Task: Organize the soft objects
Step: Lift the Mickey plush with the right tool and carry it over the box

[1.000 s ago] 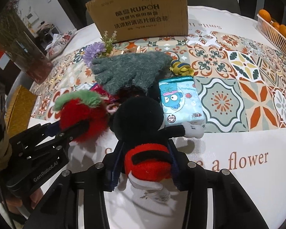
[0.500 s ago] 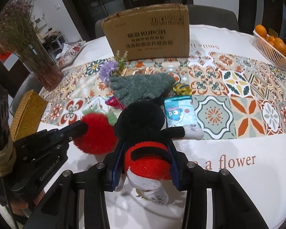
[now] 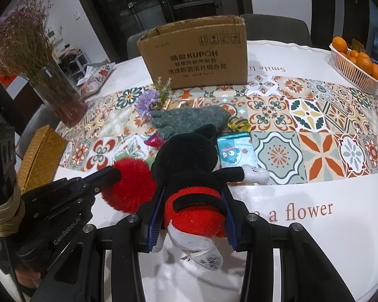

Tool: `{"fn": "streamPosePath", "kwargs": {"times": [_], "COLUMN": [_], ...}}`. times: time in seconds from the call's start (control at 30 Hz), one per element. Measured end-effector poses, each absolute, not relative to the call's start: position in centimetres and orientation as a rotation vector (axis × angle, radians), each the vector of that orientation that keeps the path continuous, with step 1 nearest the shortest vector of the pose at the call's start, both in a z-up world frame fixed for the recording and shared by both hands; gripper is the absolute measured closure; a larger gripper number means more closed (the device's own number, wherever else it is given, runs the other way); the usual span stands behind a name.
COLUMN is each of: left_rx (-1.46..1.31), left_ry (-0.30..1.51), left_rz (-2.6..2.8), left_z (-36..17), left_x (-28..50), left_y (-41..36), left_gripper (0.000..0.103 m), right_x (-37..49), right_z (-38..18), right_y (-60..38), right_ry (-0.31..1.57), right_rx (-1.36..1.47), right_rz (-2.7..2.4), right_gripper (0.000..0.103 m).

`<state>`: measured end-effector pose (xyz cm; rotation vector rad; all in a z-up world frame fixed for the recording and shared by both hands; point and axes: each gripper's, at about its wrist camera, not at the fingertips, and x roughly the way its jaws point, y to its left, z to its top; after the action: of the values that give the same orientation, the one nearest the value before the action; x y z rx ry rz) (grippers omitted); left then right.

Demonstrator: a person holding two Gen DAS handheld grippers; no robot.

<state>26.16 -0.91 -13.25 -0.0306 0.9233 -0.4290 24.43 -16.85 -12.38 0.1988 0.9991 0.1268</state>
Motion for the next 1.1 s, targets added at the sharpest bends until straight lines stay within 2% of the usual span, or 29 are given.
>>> {"fn": "streamPosePath", "kwargs": {"times": [0.47,1.1], "left_rx": [-0.041,-0.027], "left_ry": [0.777,0.626], "left_rz": [-0.421,-0.364], "left_z": [-8.0,-2.7], "left_x": [27.0,32.9], "left_y": [-1.0,-1.9], "left_gripper": [0.100,0.100], "right_x": [25.0,30.9], "right_z": [-7.5,-2.4], "right_y": [-17.6,-19.1], "right_ry": [0.836,0.675], "right_rx": [0.207,0.241], "right_rz": [0.114,0.119], "right_gripper": [0.060,0.060]}}
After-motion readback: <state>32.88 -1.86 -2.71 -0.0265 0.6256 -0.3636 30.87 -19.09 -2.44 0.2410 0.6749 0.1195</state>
